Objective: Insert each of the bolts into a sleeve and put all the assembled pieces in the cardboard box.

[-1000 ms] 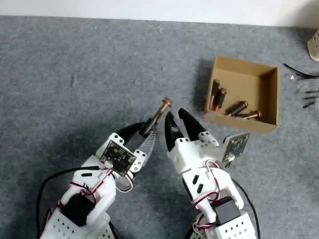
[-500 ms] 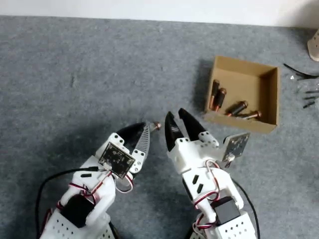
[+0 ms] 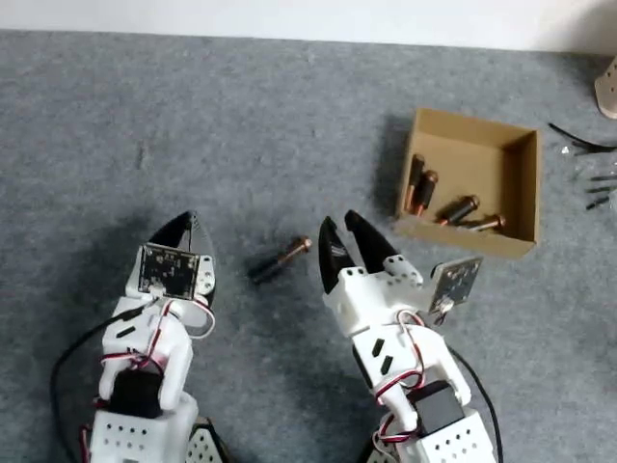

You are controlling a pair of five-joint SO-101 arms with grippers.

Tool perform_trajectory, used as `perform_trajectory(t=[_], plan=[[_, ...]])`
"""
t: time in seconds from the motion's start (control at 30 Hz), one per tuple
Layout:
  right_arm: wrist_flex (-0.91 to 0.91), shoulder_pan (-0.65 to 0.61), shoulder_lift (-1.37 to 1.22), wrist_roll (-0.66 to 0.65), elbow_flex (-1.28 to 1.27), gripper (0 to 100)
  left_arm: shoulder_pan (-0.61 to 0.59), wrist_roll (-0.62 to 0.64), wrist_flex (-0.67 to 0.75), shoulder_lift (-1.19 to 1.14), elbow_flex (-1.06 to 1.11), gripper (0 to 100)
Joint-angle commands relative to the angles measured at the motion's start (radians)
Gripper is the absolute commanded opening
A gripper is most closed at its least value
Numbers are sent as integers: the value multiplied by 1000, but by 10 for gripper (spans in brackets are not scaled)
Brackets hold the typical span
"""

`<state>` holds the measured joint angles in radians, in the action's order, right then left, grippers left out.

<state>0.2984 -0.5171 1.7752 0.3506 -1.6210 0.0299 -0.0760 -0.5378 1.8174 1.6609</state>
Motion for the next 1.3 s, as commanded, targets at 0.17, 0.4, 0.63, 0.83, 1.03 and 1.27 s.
perform_trajectory(t=[0.17,0.4,0.63,0.83,1.03,1.27], plan=[[25,-139,-2,-118,-77,127,-76,-2,91,5,33,7],[114,-199,-199,-124,82,127,-90,0,91,4,33,7],[12,-205,-777,32,389,127,-91,2,146,-79,38,7],[39,-202,-1227,379,671,127,-124,5,250,-168,41,7],[223,-229,-1483,681,889,127,-137,5,295,-206,41,7],[414,-277,-1620,798,1013,127,-139,5,319,-228,41,7]])
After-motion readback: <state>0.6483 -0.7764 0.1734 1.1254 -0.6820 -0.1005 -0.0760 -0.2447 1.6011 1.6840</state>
